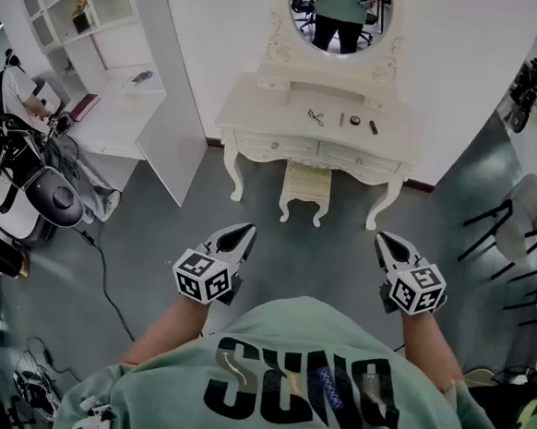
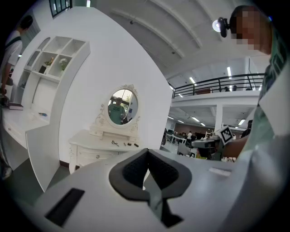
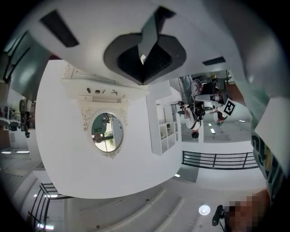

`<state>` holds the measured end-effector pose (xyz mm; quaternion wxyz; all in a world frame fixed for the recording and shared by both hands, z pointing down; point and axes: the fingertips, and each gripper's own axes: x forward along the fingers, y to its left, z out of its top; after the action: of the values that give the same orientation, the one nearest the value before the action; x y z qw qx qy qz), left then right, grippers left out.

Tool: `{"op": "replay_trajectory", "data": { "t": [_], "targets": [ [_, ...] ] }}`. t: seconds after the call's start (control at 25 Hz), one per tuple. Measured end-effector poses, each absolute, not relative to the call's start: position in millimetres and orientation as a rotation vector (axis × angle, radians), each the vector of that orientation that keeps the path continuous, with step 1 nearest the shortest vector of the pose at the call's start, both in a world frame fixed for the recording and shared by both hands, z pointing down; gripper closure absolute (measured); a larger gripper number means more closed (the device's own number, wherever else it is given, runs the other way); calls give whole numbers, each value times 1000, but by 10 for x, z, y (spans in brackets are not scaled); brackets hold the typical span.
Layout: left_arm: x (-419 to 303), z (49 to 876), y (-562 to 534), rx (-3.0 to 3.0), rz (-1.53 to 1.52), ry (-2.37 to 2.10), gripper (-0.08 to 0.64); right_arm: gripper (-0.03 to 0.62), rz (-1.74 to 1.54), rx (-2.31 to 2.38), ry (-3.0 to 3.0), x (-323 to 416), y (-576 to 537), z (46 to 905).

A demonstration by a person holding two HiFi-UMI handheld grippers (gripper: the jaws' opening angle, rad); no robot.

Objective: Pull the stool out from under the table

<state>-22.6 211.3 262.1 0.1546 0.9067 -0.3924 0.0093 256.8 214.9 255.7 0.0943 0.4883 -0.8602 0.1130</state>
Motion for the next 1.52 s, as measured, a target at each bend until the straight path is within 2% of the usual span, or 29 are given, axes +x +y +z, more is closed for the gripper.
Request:
{"op": "replay_trajectory", "data": {
  "t": [0.6,1.2,1.52],
  "targets": [
    [-183,2550,1915,2606,64,-1168,560,604,359,1474,-2549,2754,2010,2451],
    [567,2524,2000,2537,55,-1269,560,604,358,1338,-2604,3427,2031,2516],
    [462,2805,1976,2495,97,-1241,560,603,413,1293,-2600,3251,1814,2762]
  ]
}}
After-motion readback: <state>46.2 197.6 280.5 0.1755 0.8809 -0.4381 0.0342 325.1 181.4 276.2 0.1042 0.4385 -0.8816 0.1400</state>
